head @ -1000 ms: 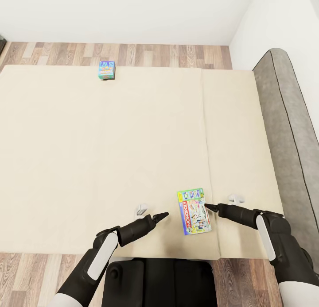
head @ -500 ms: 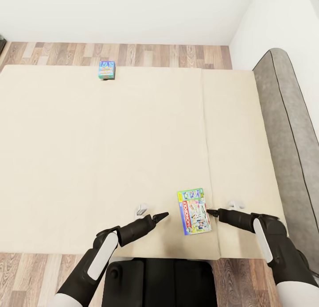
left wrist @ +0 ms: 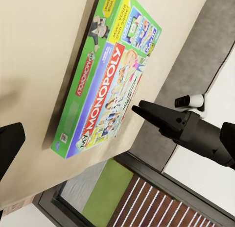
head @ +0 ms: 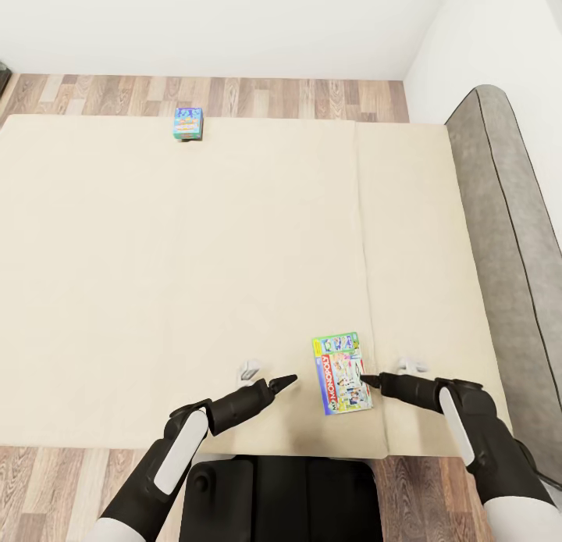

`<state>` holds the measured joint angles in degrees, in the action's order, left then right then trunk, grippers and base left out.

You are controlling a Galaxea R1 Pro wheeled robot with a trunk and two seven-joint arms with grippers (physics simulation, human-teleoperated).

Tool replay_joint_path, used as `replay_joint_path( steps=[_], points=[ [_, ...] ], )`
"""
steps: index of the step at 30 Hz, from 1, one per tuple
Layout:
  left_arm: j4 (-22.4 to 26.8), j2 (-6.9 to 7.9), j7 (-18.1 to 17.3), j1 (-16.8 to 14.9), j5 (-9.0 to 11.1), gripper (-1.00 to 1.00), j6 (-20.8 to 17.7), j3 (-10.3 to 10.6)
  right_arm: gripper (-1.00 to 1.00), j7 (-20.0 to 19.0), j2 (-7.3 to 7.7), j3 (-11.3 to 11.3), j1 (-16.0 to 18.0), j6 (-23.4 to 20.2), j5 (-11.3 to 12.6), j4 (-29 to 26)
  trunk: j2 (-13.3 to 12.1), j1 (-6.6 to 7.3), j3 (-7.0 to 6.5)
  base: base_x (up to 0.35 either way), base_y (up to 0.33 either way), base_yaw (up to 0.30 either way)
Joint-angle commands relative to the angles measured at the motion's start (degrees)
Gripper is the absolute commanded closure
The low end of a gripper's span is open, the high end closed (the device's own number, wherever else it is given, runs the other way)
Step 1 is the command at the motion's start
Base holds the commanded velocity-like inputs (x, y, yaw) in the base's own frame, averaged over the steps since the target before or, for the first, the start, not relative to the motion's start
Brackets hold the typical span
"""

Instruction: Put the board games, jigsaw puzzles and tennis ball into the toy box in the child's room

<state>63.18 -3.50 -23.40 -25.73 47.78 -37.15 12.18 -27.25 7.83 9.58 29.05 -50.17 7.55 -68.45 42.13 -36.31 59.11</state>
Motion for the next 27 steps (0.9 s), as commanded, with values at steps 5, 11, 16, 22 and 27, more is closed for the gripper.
replay_joint_path(
  steps=[5,11,16,22,27],
  points=[
    [0.01,-0.02,0.02,0.0,0.3,-1.0,-0.38,-0.05,-1.0,0.3,0.0,-0.29,0.03,-0.38,0.48,0.13,0.04,-0.02,0.03,0.0,0.0,0.0],
    [0.01,-0.02,0.02,-0.01,0.3,-1.0,-0.38,-0.05,-1.0,0.37,0.0,-0.41,0.03,-0.37,0.51,0.19,0.04,-0.02,0.03,0.0,0.0,0.0],
    [0.01,-0.02,0.02,-0.01,0.3,-1.0,-0.38,-0.05,-1.0,0.4,0.0,-0.47,0.02,-0.37,0.52,0.2,0.04,-0.02,0.03,0.0,0.0,0.0],
    [0.01,-0.02,0.02,0.01,0.3,-1.0,-0.38,-0.05,-1.0,0.42,0.0,-0.5,0.01,-0.36,0.53,0.19,0.04,-0.02,0.03,0.0,0.0,0.0],
    [0.01,-0.02,0.02,0.0,0.3,-1.0,-0.38,-0.05,-1.0,0.43,0.0,-0.55,0.02,-0.36,0.53,0.2,0.04,-0.02,0.03,0.0,0.0,0.0]
  ],
)
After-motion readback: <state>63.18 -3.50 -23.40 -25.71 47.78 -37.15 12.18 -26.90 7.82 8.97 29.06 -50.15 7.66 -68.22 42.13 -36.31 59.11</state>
